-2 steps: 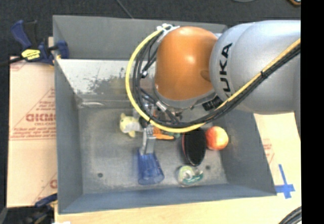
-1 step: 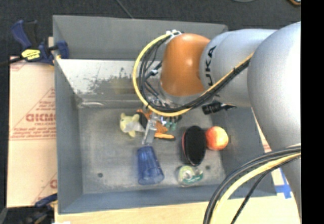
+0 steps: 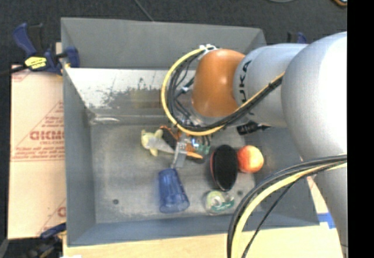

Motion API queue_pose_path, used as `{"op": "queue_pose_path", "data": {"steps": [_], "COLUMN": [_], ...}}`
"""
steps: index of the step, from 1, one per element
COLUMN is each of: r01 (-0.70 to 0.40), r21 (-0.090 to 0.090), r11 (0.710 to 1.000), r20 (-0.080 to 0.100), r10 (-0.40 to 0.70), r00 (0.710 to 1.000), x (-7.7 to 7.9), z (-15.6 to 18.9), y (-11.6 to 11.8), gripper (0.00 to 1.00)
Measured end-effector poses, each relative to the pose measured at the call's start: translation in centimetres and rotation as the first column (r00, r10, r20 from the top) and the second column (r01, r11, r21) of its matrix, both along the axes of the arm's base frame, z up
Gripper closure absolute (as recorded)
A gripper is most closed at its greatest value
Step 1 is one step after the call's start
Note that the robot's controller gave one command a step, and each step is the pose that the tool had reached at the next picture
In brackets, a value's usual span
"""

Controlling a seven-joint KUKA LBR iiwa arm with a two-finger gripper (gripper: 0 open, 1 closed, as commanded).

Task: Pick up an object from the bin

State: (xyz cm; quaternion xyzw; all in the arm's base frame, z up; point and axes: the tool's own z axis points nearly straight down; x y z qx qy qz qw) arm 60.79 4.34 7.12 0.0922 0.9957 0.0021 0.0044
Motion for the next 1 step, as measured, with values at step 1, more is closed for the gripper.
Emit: {"op": "queue_pose_path", "data": {"steps": [1], "r01": [0.038], "r21": [0.0], "r11": [0.999], "r20": [0.006], "r10": [-0.038], "r00": [0.999], "x": [1.03], "z": [0.05], "y": [-2.78], "gripper": [0.0]}}
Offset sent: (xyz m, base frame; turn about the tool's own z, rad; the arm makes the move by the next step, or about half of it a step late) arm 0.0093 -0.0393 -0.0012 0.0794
